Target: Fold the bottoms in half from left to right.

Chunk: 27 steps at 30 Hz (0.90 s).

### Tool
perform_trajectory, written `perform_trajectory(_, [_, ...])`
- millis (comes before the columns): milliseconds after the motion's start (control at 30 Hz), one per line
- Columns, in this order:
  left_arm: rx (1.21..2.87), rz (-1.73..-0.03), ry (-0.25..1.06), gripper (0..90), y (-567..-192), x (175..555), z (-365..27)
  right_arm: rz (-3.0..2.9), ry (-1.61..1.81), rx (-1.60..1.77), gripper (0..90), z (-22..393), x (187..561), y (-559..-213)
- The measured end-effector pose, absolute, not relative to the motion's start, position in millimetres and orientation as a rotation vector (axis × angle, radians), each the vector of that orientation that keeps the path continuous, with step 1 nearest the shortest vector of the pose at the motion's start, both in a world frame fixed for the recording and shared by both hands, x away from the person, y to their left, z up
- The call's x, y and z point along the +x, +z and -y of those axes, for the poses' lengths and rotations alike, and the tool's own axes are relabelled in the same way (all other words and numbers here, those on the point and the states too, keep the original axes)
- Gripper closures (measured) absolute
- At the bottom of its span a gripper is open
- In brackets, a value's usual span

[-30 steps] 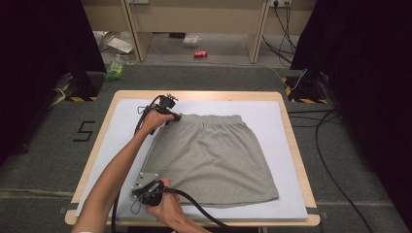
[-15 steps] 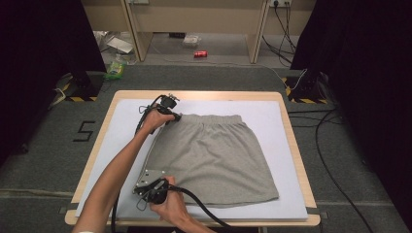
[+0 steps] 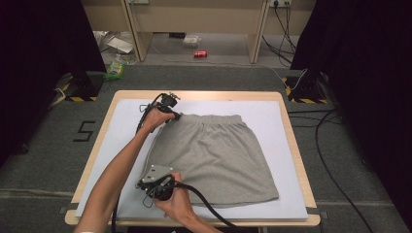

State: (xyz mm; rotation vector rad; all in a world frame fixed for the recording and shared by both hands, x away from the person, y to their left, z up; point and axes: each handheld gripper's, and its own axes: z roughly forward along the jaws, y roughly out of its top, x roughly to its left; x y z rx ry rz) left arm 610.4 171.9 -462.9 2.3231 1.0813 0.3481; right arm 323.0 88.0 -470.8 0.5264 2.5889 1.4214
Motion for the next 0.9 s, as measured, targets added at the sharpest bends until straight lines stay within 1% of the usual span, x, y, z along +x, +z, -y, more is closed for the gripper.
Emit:
perform_trajectory(167, [2.328,-1.067,0.365,84.0,-445.8,610.0,-166.3,-2.550,1.436,0.517,86.0,-76.1,324.3,-459.0])
perform_trajectory(433, [2.317,-1.062,0.393,84.4,-412.6,610.6,-152.0,-2.466,1.480,0.565,86.2,-38.8,329.6,-432.5])
perform_trajectory(600, [2.301,-1.073,0.398,84.4,-393.4,610.1,-134.0,-2.383,1.506,0.615,86.2,-1.3,329.8,-412.0])
perform_trajectory(633, [2.297,-1.074,0.399,84.4,-390.4,609.9,-131.0,-2.350,1.513,0.637,86.2,15.5,329.2,-405.2])
perform_trajectory(700, [2.291,-1.077,0.393,84.4,-382.5,609.4,-122.9,-2.338,1.514,0.646,86.2,22.0,328.7,-402.8])
perform_trajectory(900, [2.291,-1.079,0.399,84.4,-367.5,607.3,-94.4,-2.235,1.521,0.728,86.2,75.0,321.3,-389.7])
